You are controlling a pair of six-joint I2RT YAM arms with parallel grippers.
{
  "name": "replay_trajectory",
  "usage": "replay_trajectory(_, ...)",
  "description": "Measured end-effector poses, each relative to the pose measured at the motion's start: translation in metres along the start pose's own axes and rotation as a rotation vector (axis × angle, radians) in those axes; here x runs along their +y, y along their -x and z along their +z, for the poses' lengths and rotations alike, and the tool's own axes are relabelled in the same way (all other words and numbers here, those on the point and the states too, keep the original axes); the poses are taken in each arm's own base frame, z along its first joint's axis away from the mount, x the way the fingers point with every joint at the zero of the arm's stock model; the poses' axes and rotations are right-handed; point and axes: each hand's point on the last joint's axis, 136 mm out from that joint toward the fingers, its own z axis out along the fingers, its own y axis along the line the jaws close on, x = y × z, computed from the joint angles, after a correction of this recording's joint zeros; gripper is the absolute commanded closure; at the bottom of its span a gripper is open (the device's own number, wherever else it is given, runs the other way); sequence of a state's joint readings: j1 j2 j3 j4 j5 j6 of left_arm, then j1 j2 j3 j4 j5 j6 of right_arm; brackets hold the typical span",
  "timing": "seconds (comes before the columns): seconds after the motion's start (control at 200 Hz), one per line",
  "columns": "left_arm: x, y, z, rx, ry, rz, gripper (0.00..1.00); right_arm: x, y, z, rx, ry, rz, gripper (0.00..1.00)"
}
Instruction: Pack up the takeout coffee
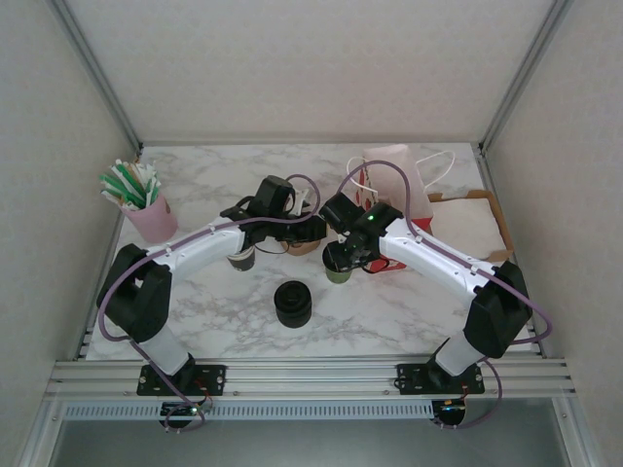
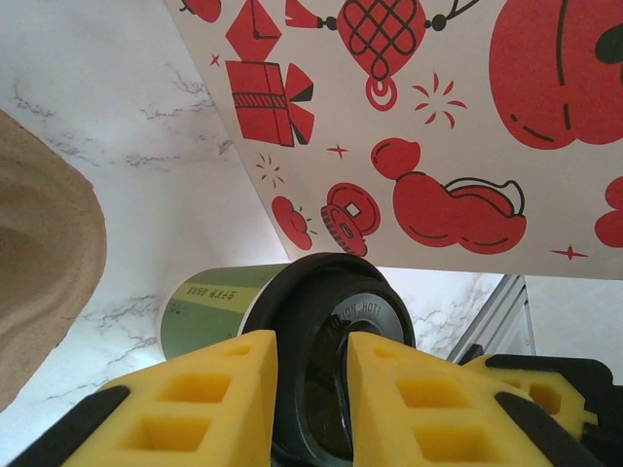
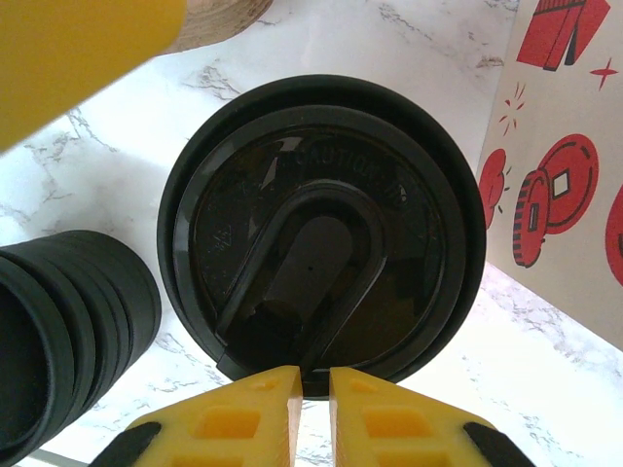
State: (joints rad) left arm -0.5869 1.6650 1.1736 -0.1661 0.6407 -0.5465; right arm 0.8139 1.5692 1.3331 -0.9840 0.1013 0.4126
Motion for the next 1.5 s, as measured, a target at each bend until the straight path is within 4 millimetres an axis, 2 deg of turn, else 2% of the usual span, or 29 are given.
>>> replay_trajectory(0.411,0.002,-0.002,0.002,0.003,0.0,0.0,0.76,0.001,-0.001,0.004,0.01,-0.002,0.003,0.83)
replay_trajectory(0.856,0.003,-0.003,0.002,0.005,0.003,-0.002,0.76,0.008,0.01,0.01,-0.015,0.034,0.027,0.82)
replay_trajectory(1.152,0.004,-0.001,0.001,-0.003,0.007,-0.009,0.74,0.01,0.014,0.003,-0.004,0.03,0.028,0.67)
replay_trajectory(1.267,0.003,0.0,0.0,-0.011,0.007,-0.011,0.73,0.01,0.016,0.001,0.007,0.025,0.025,0.65)
replay_trajectory(1.382,0.001,0.005,-0.007,-0.031,0.004,-0.017,0.7,0.012,0.019,-0.005,0.001,0.027,0.023,0.59)
replay_trajectory(1.502,0.0,0.014,-0.017,-0.065,0.005,-0.025,0.67,0.012,0.024,-0.013,-0.012,0.032,0.021,0.49)
